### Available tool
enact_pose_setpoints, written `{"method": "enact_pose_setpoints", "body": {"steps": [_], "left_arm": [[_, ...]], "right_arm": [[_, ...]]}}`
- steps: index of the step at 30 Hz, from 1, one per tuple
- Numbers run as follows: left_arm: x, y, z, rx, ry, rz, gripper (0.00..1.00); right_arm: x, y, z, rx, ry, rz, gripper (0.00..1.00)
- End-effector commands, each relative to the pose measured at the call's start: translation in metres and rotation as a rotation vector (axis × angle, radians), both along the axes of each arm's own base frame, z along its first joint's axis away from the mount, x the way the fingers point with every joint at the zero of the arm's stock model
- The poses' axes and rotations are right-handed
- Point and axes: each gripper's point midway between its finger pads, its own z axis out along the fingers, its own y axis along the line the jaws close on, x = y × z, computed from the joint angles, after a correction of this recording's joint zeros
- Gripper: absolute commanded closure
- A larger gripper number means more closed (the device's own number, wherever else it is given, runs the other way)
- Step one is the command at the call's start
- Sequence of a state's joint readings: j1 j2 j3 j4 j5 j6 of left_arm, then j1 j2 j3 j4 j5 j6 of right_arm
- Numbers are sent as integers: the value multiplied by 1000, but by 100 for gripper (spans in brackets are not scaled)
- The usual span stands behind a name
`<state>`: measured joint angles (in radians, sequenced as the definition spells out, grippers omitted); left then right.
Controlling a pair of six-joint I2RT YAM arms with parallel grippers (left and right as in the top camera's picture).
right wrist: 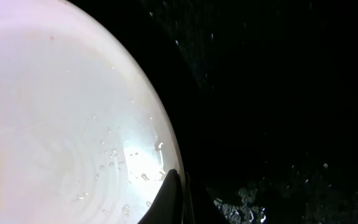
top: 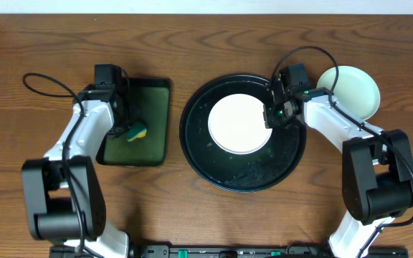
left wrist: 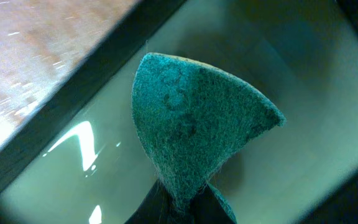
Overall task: Clean dirty plates on tray and stack at the side
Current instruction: 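Bring the sponge from the basin onto the pink plate with the left gripper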
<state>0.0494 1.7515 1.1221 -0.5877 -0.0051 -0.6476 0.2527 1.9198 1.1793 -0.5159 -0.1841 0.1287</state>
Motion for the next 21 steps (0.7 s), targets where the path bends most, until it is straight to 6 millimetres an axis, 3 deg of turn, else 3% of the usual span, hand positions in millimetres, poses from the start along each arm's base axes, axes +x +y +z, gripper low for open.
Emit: {"method": "enact_pose_setpoints", "body": {"steps": [1, 8, 11, 15, 16, 21], "left_arm": [[4, -8, -20, -22, 23, -15, 92], [1, -16, -55, -23, 93, -35, 92], [1, -15, -54, -20, 92, -48, 92], [10, -15, -21, -14, 27, -63, 92], [13, -16, 1, -12, -21, -65, 92], [10, -28, 68, -29, -176, -96, 93]], "right_arm": [[-4, 2, -5, 7, 20, -28, 99], [-5, 6, -5, 9, 20, -24, 99], [-5, 7, -5, 13, 22, -36, 99], [-4, 12, -4, 15, 11, -24, 99], [-3, 13, -4, 17, 5, -21, 99], [0, 16, -3, 22, -11, -17, 99]]}}
